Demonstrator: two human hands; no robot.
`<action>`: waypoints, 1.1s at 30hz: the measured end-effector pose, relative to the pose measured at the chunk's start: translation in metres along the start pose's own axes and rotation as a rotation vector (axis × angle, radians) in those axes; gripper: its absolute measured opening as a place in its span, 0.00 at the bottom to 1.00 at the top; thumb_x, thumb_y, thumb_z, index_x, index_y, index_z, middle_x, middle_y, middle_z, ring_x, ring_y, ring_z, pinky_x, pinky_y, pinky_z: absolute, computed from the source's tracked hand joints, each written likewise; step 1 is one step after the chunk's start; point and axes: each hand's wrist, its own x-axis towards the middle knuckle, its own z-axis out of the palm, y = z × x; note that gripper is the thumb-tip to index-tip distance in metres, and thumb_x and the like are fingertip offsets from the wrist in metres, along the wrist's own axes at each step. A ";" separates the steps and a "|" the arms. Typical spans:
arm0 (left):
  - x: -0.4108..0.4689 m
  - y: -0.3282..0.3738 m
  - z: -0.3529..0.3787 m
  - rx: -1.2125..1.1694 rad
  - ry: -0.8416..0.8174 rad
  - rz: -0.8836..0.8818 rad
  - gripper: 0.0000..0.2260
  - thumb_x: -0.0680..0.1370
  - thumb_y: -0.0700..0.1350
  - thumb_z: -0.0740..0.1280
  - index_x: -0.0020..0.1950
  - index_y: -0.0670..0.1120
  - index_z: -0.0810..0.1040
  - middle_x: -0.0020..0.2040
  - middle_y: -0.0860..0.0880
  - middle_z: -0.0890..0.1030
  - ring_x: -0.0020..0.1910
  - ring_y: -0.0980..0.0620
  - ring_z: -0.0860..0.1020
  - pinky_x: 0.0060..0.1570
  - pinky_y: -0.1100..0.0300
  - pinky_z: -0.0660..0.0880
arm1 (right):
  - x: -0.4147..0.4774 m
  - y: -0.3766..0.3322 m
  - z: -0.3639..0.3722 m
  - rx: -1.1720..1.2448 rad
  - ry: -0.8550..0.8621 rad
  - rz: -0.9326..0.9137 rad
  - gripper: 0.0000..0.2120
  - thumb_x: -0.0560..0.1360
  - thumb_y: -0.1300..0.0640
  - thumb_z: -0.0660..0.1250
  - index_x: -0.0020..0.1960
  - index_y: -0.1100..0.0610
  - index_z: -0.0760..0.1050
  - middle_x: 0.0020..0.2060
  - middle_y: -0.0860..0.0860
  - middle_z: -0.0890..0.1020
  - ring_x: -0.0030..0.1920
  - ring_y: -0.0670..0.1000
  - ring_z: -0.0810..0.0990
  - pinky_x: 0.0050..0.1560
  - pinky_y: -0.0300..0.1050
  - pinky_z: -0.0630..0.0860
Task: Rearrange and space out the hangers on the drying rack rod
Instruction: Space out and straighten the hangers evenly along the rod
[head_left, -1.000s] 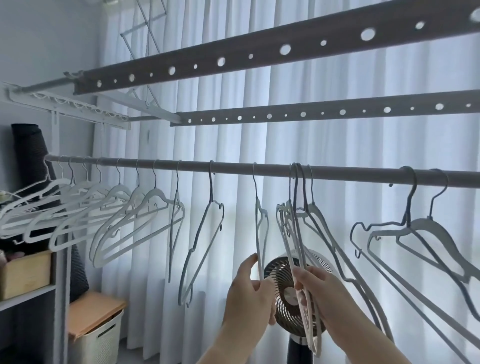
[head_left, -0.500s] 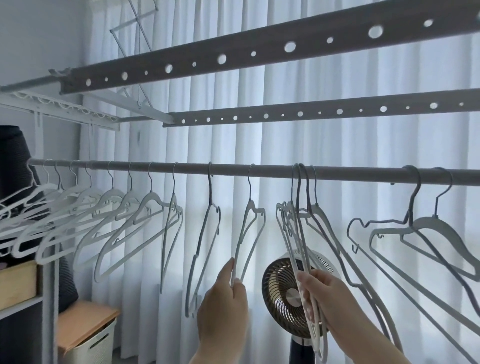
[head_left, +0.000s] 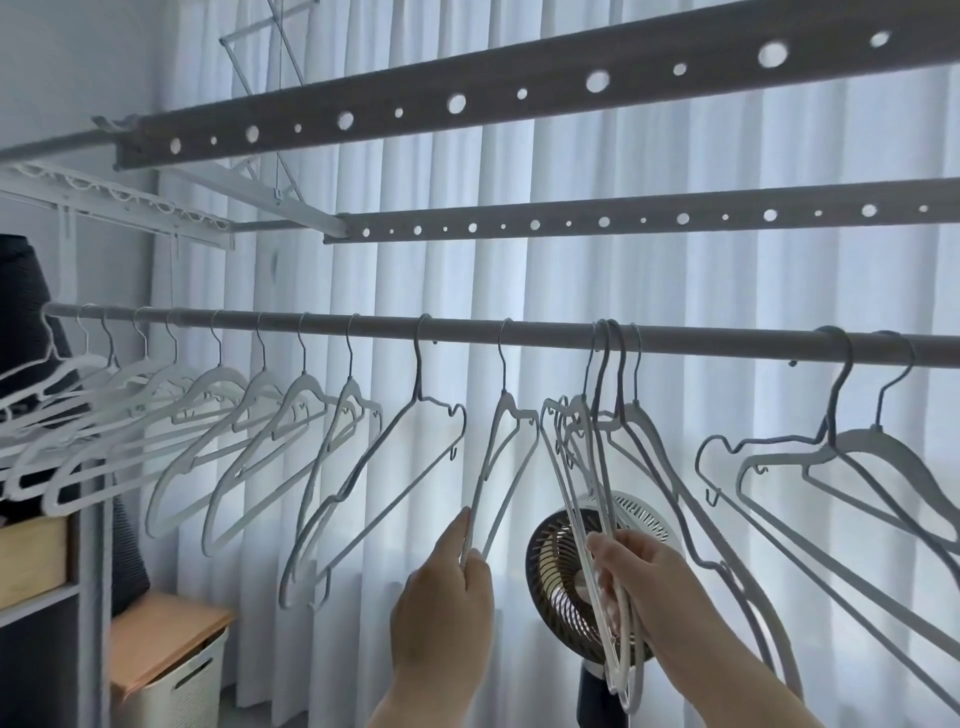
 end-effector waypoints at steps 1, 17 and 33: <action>0.000 0.001 0.000 -0.004 0.002 -0.001 0.19 0.79 0.43 0.53 0.70 0.54 0.66 0.48 0.40 0.83 0.48 0.42 0.80 0.52 0.53 0.74 | 0.000 0.000 -0.001 -0.006 0.001 -0.003 0.13 0.76 0.62 0.63 0.33 0.61 0.69 0.21 0.50 0.71 0.16 0.44 0.67 0.20 0.36 0.67; 0.006 -0.006 -0.019 0.062 -0.020 0.091 0.20 0.78 0.49 0.60 0.70 0.52 0.64 0.49 0.55 0.68 0.44 0.54 0.72 0.49 0.62 0.67 | -0.007 -0.010 0.007 -0.036 0.096 -0.033 0.13 0.78 0.54 0.60 0.37 0.57 0.75 0.24 0.48 0.77 0.23 0.46 0.72 0.31 0.41 0.70; -0.019 0.021 -0.003 -0.123 0.200 0.799 0.09 0.71 0.49 0.59 0.50 0.56 0.71 0.51 0.63 0.72 0.53 0.72 0.68 0.56 0.84 0.59 | -0.016 -0.016 0.004 -0.088 0.158 -0.007 0.10 0.77 0.64 0.58 0.38 0.58 0.73 0.24 0.50 0.70 0.17 0.43 0.66 0.19 0.33 0.65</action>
